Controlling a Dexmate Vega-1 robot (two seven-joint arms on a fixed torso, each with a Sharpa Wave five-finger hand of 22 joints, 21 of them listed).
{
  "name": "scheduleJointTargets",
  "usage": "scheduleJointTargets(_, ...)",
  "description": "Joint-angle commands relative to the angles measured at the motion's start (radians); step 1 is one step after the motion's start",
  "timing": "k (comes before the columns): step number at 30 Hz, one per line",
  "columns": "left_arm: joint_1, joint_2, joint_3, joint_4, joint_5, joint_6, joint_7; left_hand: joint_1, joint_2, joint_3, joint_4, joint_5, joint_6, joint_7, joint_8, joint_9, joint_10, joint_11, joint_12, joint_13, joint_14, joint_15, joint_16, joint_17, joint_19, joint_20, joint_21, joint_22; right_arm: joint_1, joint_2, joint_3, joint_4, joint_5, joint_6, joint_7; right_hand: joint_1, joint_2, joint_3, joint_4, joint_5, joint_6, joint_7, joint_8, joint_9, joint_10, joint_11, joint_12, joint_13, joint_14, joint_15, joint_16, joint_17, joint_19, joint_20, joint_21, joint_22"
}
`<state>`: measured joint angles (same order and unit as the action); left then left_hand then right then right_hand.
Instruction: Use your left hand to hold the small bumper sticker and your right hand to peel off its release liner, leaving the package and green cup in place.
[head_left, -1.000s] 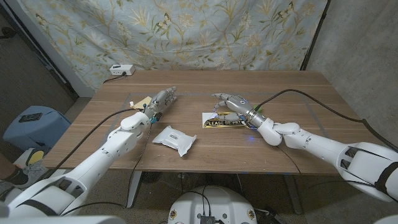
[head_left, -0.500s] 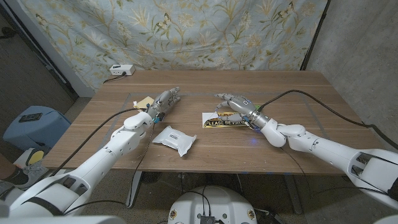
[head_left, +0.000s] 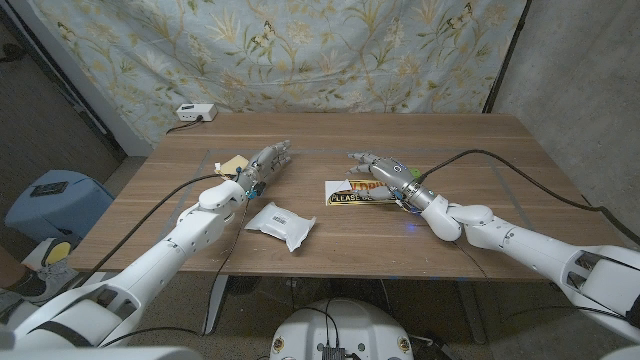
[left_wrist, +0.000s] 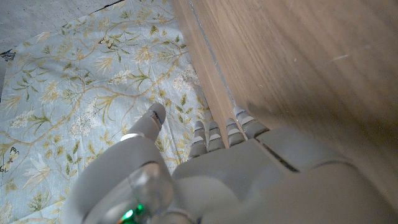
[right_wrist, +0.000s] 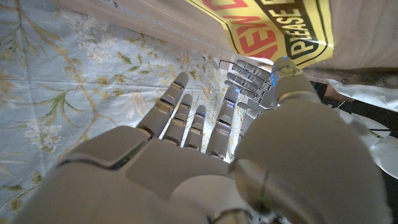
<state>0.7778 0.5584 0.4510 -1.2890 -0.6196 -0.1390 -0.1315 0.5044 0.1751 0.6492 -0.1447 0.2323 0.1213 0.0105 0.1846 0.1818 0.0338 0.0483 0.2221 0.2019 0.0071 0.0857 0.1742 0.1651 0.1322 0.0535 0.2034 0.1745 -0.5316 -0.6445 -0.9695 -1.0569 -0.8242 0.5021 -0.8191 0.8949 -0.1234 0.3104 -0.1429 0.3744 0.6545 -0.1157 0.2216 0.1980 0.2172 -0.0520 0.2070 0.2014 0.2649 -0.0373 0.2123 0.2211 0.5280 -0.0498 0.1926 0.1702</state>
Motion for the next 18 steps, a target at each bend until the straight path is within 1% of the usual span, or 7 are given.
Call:
scheduleJointTargets(1,0.017,0.026,-0.003,-0.056,0.007,0.031,0.023,0.011,-0.001,-0.002,0.002,0.008,-0.005,0.001,-0.001,0.003,-0.003,0.006,-0.003,0.005,0.000,0.005,0.006,0.005,0.007,0.003,-0.002,0.002,0.028,0.049,-0.032,0.098,-0.004,0.017,-0.066,-0.007,-0.004,0.002,0.002,0.009,-0.014,0.004,-0.007,0.003,0.001,0.009,-0.002,0.003,0.000,-0.081,0.000,0.003,-0.002,-0.004,-0.003,0.001)
scheduleJointTargets(5,0.017,0.032,-0.002,-0.058,0.005,0.037,0.016,0.011,-0.001,-0.003,0.002,0.008,-0.006,0.000,-0.001,0.003,-0.003,0.006,-0.003,0.005,0.001,0.005,0.006,0.005,0.008,0.004,-0.002,0.002,0.035,0.061,-0.043,0.122,0.006,0.020,-0.081,-0.008,-0.005,0.002,0.002,0.010,-0.023,0.005,-0.010,0.004,0.002,0.012,-0.001,0.003,-0.002,-0.080,0.000,0.004,-0.003,-0.004,-0.003,0.001)
scheduleJointTargets(12,-0.002,0.023,0.006,-0.039,0.008,0.038,0.003,0.012,-0.001,-0.006,0.003,0.008,-0.007,-0.001,-0.001,0.003,-0.005,0.005,-0.003,0.005,0.002,0.006,0.006,0.005,0.007,0.004,-0.002,0.003,0.034,0.065,-0.054,0.129,0.020,0.010,-0.089,-0.009,-0.005,0.001,0.002,0.011,-0.025,0.006,-0.010,0.004,0.003,0.012,-0.001,0.003,-0.001,-0.080,0.000,0.004,-0.004,-0.004,-0.003,0.001)
scheduleJointTargets(18,-0.015,0.017,0.011,-0.024,0.010,0.037,-0.006,0.012,0.000,-0.007,0.003,0.008,-0.010,-0.004,-0.001,0.003,-0.006,0.003,-0.004,0.005,0.002,0.005,0.006,0.005,0.007,0.005,-0.002,0.003,0.049,0.086,-0.070,0.170,0.029,0.018,-0.101,-0.009,-0.004,0.001,0.003,0.012,-0.025,0.008,-0.010,0.005,0.004,0.014,0.000,0.004,-0.001,-0.080,0.000,0.005,-0.004,-0.004,-0.003,0.001)
